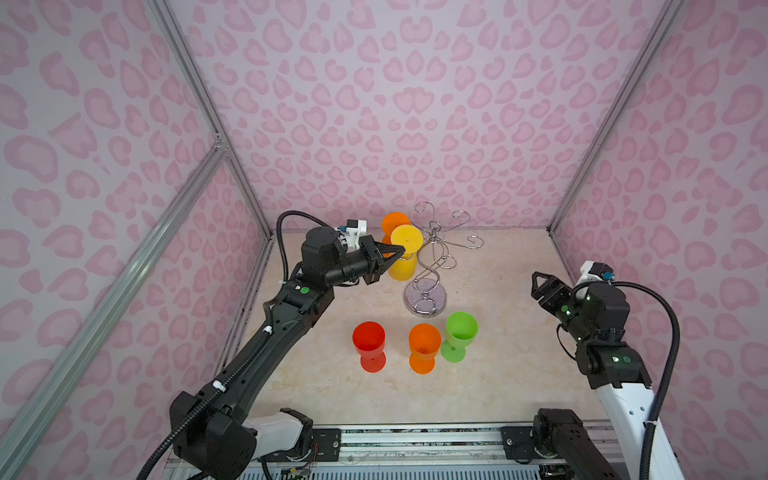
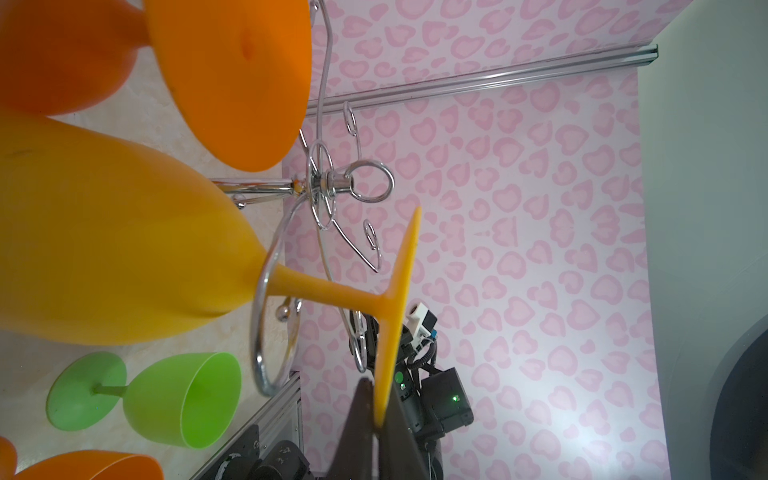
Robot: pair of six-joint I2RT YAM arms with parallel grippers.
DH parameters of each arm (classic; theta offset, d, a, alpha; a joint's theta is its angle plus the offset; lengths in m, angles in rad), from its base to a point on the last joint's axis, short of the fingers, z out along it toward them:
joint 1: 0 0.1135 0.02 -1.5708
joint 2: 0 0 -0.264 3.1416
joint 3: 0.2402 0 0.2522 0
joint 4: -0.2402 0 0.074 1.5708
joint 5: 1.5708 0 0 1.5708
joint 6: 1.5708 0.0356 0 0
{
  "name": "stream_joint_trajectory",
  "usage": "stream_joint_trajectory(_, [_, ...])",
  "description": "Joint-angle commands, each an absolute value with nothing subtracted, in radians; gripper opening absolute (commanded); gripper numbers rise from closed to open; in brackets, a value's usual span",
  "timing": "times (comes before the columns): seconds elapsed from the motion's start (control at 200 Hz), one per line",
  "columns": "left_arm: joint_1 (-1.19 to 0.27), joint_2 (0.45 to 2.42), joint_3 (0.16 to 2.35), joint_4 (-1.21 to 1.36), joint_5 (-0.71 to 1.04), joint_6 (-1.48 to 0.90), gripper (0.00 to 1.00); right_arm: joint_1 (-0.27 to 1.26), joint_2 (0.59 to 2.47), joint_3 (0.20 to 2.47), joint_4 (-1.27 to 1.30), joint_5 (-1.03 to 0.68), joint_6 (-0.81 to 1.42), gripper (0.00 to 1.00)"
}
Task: Take the wine glass off the wine glass rack
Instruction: 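Close the left gripper on the yellow glass foot on the rack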
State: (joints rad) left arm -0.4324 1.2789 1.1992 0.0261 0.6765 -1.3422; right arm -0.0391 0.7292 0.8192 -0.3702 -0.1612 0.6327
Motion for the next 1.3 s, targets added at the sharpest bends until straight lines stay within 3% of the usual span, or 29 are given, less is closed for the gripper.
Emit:
stream_joint_trajectory(0.0, [-0.446,1.288,1.214,0.072,0.690,-1.334,0.02,-0.039,0.729,0.807,-0.360,-0.166,0.630,0.80])
stream_joint_trajectory(0.505, [-0.479,1.258,1.192,0.035,0.699,-1.312,0.02,-0.038,0.726,0.806,-0.360,-0.173,0.641,0.80])
stream_joint_trajectory(1.296, [-0.468,1.328,1.335,-0.084,0.713,-1.266,0.02,-0.039,0.709,0.784,-0.368,-0.165,0.638,0.80])
